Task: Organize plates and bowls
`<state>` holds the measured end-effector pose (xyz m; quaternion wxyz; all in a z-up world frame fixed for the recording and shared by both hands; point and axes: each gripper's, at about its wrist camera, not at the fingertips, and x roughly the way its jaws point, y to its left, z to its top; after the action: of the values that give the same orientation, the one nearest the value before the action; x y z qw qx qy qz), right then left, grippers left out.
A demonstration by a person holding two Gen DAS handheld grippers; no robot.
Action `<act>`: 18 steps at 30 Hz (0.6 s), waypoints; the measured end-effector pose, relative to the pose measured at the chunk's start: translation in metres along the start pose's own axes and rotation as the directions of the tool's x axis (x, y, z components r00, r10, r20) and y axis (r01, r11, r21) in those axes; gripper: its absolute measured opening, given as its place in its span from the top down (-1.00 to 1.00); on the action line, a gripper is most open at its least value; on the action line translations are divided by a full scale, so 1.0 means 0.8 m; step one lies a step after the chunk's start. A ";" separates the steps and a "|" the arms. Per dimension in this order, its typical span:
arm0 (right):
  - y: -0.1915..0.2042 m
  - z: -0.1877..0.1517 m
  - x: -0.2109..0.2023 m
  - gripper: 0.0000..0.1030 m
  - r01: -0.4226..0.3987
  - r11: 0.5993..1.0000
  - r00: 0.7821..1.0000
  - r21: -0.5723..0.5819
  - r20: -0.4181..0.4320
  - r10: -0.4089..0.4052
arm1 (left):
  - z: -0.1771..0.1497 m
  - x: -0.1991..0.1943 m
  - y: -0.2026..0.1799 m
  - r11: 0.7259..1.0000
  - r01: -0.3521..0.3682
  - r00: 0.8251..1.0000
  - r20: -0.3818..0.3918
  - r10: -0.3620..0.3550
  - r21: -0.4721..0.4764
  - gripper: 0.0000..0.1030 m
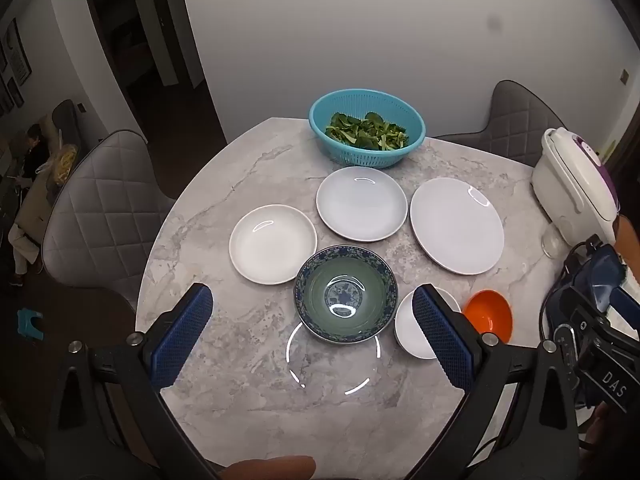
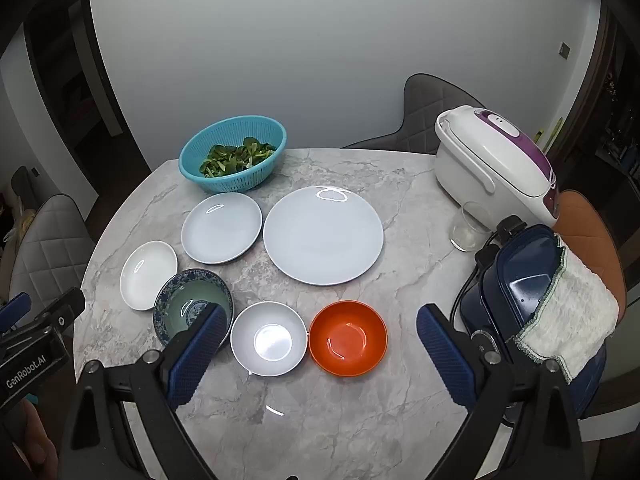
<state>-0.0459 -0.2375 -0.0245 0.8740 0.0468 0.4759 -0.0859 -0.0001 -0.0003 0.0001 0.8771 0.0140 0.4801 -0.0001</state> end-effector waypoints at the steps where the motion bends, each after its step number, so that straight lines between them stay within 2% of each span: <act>1: 0.000 0.000 0.000 -0.90 0.001 1.000 1.000 0.000 0.000 -0.001 | 0.000 0.000 0.000 1.000 0.001 1.000 0.000 -0.001 -0.001 -0.96; 18: 0.004 0.000 0.002 -0.90 0.001 1.000 1.000 -0.003 -0.002 -0.001 | -0.005 0.001 0.001 1.000 0.003 1.000 -0.008 -0.003 0.003 -0.96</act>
<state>-0.0440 -0.2347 -0.0260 0.8735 0.0455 0.4771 -0.0856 -0.0034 0.0008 -0.0025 0.8751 0.0146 0.4836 -0.0018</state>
